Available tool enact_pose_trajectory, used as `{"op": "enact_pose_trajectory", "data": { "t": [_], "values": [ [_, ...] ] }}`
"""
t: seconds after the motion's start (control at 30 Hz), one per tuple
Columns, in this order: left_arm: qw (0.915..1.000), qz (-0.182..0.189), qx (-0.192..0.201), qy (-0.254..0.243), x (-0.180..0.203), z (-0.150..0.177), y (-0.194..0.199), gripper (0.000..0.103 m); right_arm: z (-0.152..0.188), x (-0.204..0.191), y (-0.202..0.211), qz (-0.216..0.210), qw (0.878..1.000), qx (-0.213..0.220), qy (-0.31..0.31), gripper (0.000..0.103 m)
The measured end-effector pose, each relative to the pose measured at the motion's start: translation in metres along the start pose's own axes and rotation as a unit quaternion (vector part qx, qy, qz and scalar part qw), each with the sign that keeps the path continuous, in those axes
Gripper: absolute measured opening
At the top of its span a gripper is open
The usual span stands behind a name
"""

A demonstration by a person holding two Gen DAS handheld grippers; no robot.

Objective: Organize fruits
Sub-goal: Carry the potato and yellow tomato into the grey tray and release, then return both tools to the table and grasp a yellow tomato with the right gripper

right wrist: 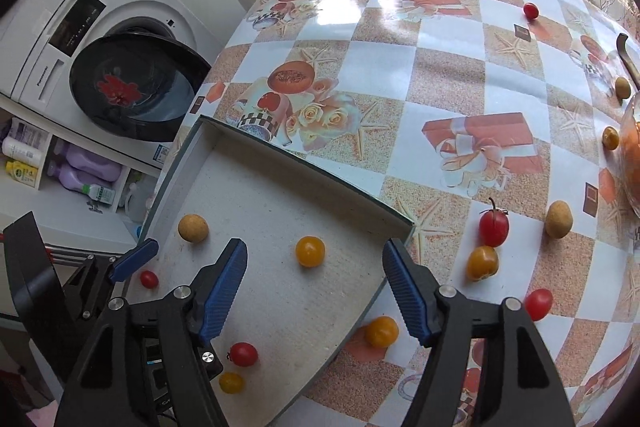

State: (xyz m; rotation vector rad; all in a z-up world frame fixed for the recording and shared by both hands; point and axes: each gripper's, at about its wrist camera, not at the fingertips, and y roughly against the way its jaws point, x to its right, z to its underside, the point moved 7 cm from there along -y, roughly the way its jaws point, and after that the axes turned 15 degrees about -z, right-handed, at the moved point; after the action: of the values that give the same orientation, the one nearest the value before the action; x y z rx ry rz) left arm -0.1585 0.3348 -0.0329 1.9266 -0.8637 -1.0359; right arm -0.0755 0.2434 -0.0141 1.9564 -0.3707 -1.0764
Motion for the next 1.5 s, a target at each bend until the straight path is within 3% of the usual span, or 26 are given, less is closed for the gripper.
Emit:
{"op": "enact_pose_trajectory", "data": {
  "t": [0.23,0.6,0.97,1.07,1.33,1.47,1.5],
  "values": [
    [0.9994,0.025,0.016,-0.015,0.034,-0.006,0.032,0.081,0.033,0.050,0.046,0.044,0.998,0.022,-0.036,0.074],
    [0.9925,0.079,0.060,-0.071,0.103,-0.018,0.082,0.081,0.106,0.120,0.087,0.096,0.990,0.014,-0.103,0.074],
    [0.9866,0.121,0.054,-0.094,0.165,-0.046,0.078,0.081,0.136,0.117,0.083,0.086,0.993,0.006,-0.082,0.073],
    [0.9866,0.125,0.047,-0.094,0.178,-0.053,0.071,0.081,0.140,0.112,0.081,0.082,0.994,0.006,-0.070,0.066],
    [0.9909,0.107,0.013,-0.080,0.195,-0.062,0.044,0.080,0.141,0.114,0.077,0.079,0.994,0.014,-0.074,0.055],
    [0.9917,0.103,-0.004,-0.076,0.198,-0.062,0.034,0.076,0.138,0.115,0.075,0.078,0.994,0.020,-0.073,0.053],
    [0.9917,0.103,-0.007,-0.076,0.200,-0.062,0.032,0.071,0.136,0.115,0.075,0.079,0.994,0.022,-0.070,0.053]
  ]
}}
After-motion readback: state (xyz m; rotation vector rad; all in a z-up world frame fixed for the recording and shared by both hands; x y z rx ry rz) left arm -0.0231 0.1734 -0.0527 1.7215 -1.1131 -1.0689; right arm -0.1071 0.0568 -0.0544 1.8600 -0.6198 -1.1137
